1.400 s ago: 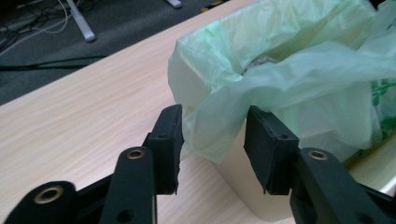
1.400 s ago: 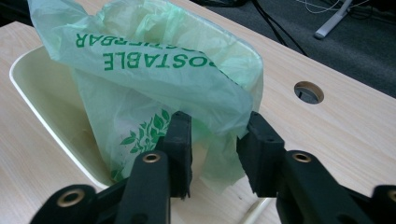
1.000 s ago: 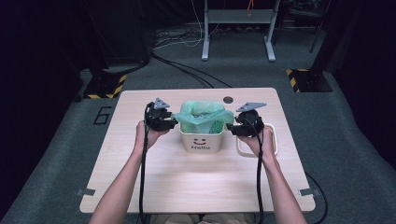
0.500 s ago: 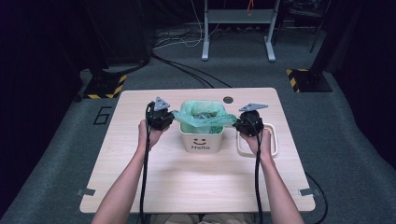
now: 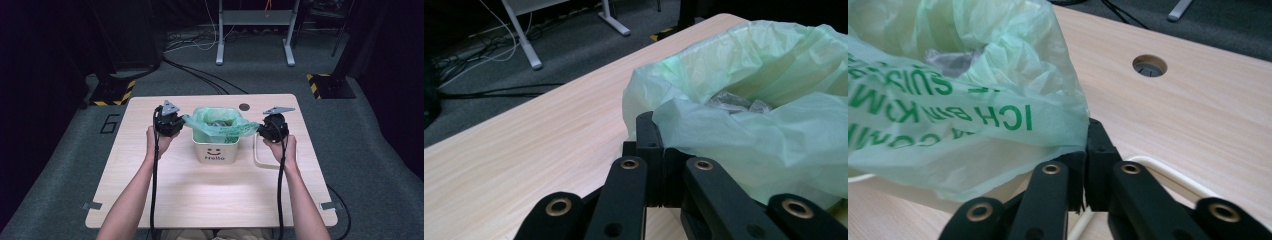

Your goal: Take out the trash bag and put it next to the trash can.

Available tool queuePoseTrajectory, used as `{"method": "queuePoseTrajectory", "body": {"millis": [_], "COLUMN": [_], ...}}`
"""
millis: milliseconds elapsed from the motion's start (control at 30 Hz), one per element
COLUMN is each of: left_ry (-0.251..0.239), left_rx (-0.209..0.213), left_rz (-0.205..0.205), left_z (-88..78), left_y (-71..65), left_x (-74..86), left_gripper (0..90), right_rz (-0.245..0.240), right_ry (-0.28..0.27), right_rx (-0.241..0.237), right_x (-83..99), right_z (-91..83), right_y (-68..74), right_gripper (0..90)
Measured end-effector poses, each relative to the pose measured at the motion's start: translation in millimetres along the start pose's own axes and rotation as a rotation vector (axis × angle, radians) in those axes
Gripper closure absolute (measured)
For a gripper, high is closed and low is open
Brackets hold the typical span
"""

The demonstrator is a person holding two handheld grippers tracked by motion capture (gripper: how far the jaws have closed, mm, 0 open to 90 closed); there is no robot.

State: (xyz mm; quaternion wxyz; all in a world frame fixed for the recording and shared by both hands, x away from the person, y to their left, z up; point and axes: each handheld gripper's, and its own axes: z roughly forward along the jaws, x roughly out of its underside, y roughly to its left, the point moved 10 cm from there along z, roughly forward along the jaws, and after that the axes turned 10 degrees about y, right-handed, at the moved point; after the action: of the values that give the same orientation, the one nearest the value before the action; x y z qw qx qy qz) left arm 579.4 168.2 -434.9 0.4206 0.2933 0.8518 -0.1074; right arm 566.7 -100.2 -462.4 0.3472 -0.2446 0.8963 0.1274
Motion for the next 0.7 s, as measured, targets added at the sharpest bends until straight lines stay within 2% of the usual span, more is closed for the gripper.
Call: {"method": "queuePoseTrajectory", "body": {"millis": [167,367,700], "left_ry": [-0.030,-0.072,-0.099], "left_rx": [0.003,0.010,0.023], "left_rz": [0.006,0.041,0.100], "left_z": [-8.1,-18.7,-31.0], "left_y": [-1.6,-9.2,-22.0], "left_x": [-9.0,-24.1,-42.3], "left_gripper": [89.9,89.9,89.8], "right_rz": [-0.009,-0.063,-0.125], "right_ry": [-0.048,-0.088,-0.118], "right_rx": [0.004,0.014,-0.007], "right_x": [-20.5,-43.9,-68.3], "right_z": [-20.3,-40.7,-53.1], "right_y": [1.9,12.6,35.7], "right_gripper": [90.0,90.0,90.0]}}
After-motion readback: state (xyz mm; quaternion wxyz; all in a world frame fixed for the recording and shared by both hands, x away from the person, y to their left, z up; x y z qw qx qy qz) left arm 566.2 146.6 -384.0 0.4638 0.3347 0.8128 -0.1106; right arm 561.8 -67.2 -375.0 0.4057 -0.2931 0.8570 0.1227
